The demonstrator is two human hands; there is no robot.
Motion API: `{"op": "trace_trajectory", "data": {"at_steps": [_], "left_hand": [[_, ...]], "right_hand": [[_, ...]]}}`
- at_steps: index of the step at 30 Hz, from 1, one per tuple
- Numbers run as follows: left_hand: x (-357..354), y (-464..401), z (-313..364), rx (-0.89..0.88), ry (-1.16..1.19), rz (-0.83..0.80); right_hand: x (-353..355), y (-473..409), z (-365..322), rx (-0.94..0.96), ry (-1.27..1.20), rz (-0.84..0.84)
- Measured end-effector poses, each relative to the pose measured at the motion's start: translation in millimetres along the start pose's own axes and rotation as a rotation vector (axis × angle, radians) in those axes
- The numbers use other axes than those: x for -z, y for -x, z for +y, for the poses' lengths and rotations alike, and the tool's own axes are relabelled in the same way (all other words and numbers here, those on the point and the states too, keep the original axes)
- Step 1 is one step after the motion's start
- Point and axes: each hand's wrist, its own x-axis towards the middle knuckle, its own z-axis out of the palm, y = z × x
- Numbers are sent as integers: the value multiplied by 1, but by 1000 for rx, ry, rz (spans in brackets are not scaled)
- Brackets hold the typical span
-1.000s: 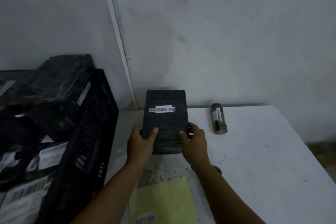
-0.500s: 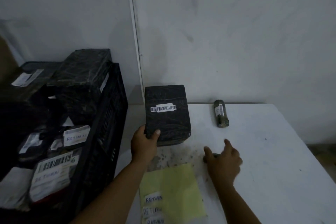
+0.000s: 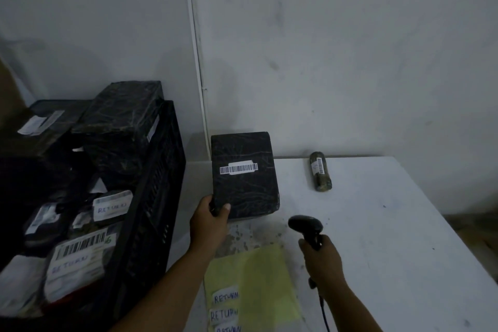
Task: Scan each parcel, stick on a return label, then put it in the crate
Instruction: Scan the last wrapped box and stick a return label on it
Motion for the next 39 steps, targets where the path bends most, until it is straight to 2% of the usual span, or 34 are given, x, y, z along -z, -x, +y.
{"op": "trace_trajectory", "data": {"at_steps": [4, 8, 13, 19, 29, 39], "left_hand": [[-3, 3, -5, -9, 33, 15], [-4, 5, -12, -8, 51, 23], [-2, 7, -20, 16, 54, 6], [0, 12, -25, 36, 66, -20], [3, 18, -37, 24, 112, -54], [4, 24, -45, -8, 115, -65]], "right_hand": [[16, 33, -31, 81, -177, -138], [23, 69, -55, 76, -195, -288], [22, 107, -77, 114, -201, -375], [25, 127, -89, 157, -116, -358], [34, 145, -99, 125, -24, -341], [45, 150, -90, 119, -83, -377]]}}
